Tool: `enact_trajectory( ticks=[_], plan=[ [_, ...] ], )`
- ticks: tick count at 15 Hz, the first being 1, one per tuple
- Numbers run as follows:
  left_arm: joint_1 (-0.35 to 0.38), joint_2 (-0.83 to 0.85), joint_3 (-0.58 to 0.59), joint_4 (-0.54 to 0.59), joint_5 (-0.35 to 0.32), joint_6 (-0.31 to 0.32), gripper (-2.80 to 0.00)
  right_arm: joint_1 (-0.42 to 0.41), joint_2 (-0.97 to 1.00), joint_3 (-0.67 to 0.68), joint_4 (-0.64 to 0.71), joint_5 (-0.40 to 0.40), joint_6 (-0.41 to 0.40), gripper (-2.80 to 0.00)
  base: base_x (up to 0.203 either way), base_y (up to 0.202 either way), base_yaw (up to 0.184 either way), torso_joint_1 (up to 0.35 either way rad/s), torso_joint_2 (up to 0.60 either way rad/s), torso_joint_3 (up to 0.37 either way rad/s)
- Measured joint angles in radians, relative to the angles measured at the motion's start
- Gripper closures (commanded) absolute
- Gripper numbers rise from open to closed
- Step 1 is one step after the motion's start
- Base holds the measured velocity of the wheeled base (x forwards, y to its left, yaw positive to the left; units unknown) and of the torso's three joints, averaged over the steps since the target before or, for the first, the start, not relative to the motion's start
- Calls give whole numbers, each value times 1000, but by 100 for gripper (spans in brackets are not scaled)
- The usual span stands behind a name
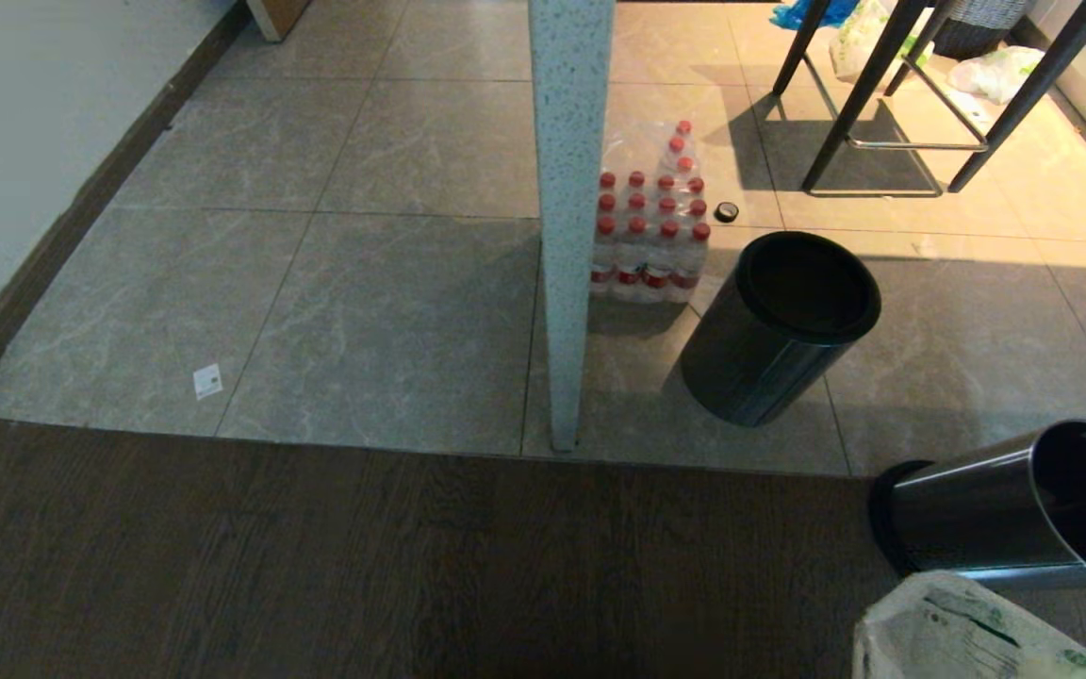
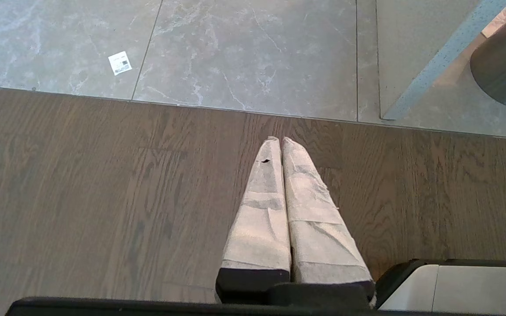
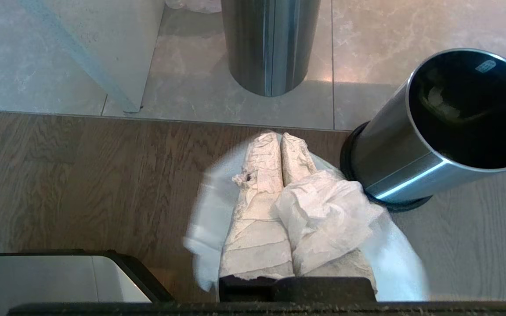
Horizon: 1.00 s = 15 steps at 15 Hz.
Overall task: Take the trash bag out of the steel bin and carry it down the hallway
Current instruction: Put the trash bag at the door
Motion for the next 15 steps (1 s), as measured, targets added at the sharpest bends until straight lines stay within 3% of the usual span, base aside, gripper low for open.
enact_trajectory(
  ticks=[15],
  plan=[
    [0, 0, 0, 0, 0, -2, 0, 0, 0, 0, 0, 0, 0, 0, 0, 0, 0, 3, 3, 186]
  ],
)
